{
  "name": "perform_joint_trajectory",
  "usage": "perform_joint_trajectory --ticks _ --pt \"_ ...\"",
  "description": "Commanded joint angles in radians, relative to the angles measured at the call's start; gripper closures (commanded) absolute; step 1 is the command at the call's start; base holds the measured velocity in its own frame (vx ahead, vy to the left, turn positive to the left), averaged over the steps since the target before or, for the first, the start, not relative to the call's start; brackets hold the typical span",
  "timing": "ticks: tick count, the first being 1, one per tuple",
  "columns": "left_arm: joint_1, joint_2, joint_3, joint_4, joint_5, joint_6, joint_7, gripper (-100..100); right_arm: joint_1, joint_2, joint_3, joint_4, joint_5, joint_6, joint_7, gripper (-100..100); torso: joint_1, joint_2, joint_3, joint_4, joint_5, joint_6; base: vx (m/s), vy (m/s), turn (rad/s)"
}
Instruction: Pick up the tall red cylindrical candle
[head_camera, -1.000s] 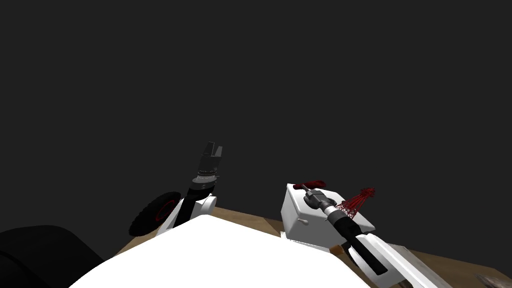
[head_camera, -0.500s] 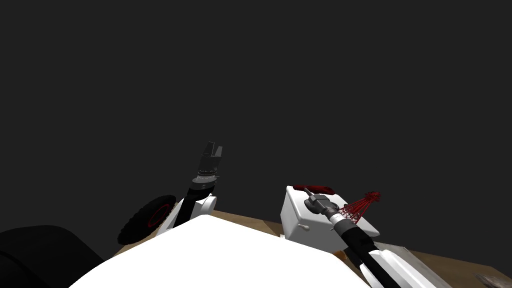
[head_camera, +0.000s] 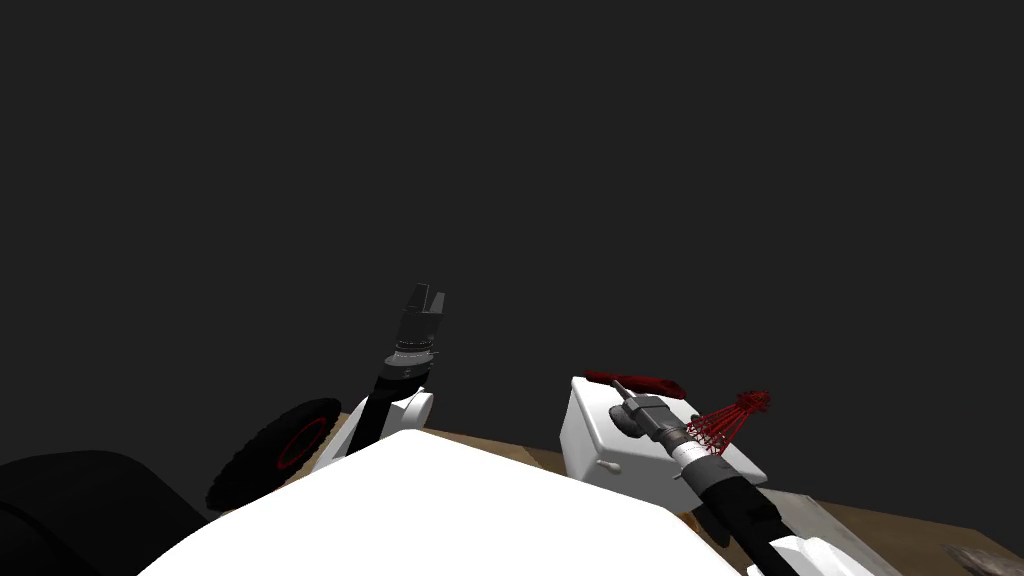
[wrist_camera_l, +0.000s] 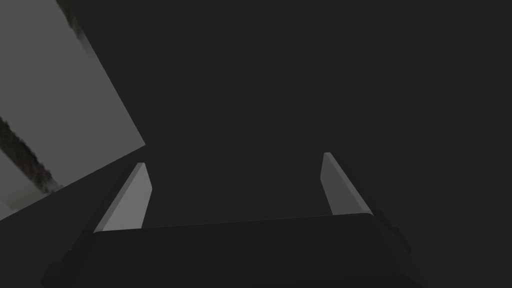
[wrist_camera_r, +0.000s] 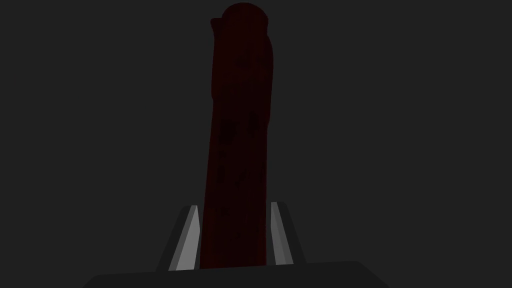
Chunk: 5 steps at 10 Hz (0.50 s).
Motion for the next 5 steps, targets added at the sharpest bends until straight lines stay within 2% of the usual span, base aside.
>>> perform_joint_trajectory --ticks 1,2,3,5 --pt "0.0 0.0 0.0 0.0 0.0 0.0 0.0 0 0.05 0.003 -0.003 -0.05 0.002 -0.001 0.003 100 0.0 0.0 0.0 0.0 0.0 0.0 0.032 -0.001 0.016" --pt "0.0 0.0 0.0 0.0 0.0 0.0 0.0 0 0.071 0.003 -0.003 -0.081 0.002 -0.001 0.003 100 0.002 0.003 0.002 0.001 0.001 0.0 -0.002 0.008 -0.004" --pt "0.0 0.0 0.0 0.0 0.0 0.0 0.0 0 0.102 0.017 -0.05 -0.105 0.03 0.021 0.003 100 0.003 0.006 0.003 0.001 0.001 0.0 0.093 0.001 -0.082" --pt "0.0 0.0 0.0 0.0 0.0 0.0 0.0 0 0.169 0.017 -0.058 -0.158 0.03 0.021 0.003 100 0.002 -0.001 0.0 0.0 0.002 0.0 0.113 -0.019 -0.024"
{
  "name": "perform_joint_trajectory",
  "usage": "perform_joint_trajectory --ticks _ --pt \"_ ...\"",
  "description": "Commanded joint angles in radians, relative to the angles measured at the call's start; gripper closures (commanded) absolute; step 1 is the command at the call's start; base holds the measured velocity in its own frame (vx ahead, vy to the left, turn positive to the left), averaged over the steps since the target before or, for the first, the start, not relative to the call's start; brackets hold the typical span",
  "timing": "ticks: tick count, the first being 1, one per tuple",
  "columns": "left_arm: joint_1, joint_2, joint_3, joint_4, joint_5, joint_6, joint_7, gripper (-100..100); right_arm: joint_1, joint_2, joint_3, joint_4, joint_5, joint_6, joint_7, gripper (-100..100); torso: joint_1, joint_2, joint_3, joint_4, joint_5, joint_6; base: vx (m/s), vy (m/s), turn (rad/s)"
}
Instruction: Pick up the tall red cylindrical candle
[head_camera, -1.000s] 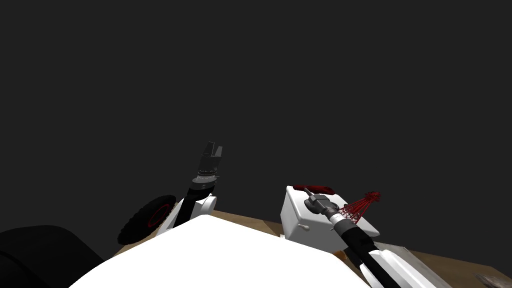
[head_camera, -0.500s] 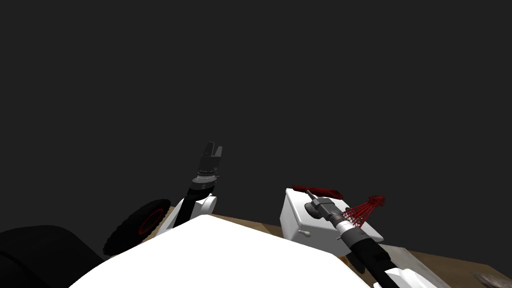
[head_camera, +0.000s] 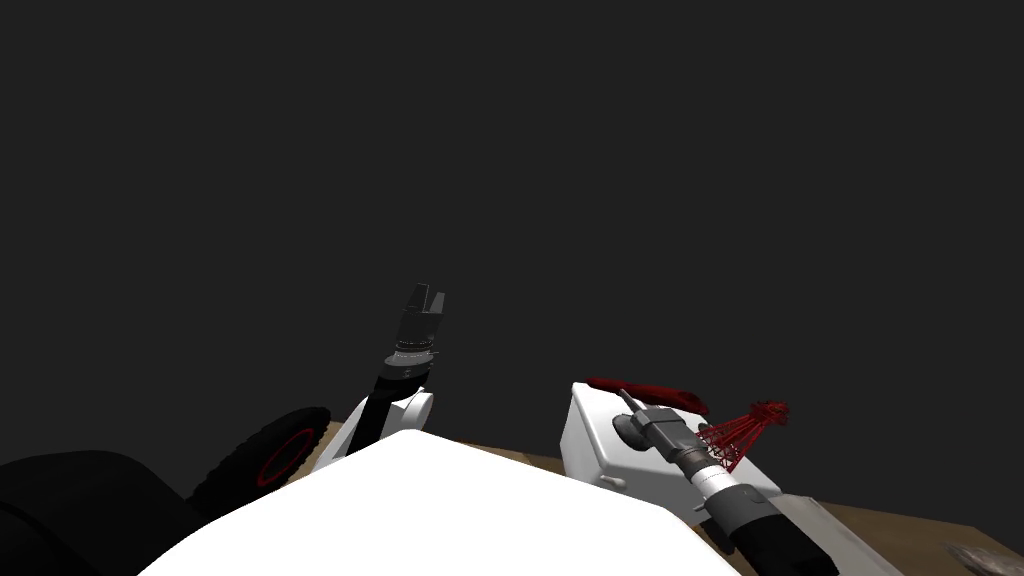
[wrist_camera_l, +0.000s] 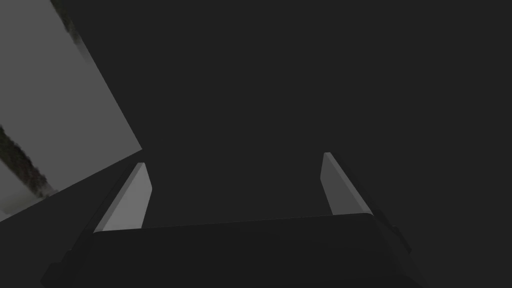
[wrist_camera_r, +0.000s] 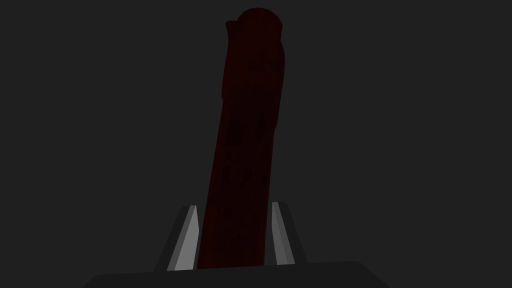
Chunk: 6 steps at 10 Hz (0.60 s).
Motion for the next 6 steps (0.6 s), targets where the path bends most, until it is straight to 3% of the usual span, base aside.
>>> perform_joint_trajectory --ticks 1,3,5,6 --pt "0.0 0.0 0.0 0.0 0.0 0.0 0.0 0 0.05 -0.005 -0.001 -0.05 0.001 0.01 -0.003 100 0.0 0.0 0.0 0.0 0.0 0.0 0.029 -0.02 0.011" --pt "0.0 0.0 0.0 0.0 0.0 0.0 0.0 0 0.067 -0.005 -0.001 -0.102 0.001 0.01 -0.003 100 0.002 0.006 0.003 0.001 0.001 0.0 -0.013 -0.004 0.0" --pt "0.0 0.0 0.0 0.0 0.0 0.0 0.0 0 0.062 -0.008 -0.002 -0.093 0.0 0.008 -0.005 100 0.003 0.007 0.004 0.002 0.001 -0.001 -0.006 0.001 -0.001" --pt "0.0 0.0 0.0 0.0 0.0 0.0 0.0 0 0.063 -0.008 -0.001 -0.096 0.0 0.01 -0.006 0 0.003 0.007 0.004 0.001 0.001 0.0 0.0 0.0 0.0"
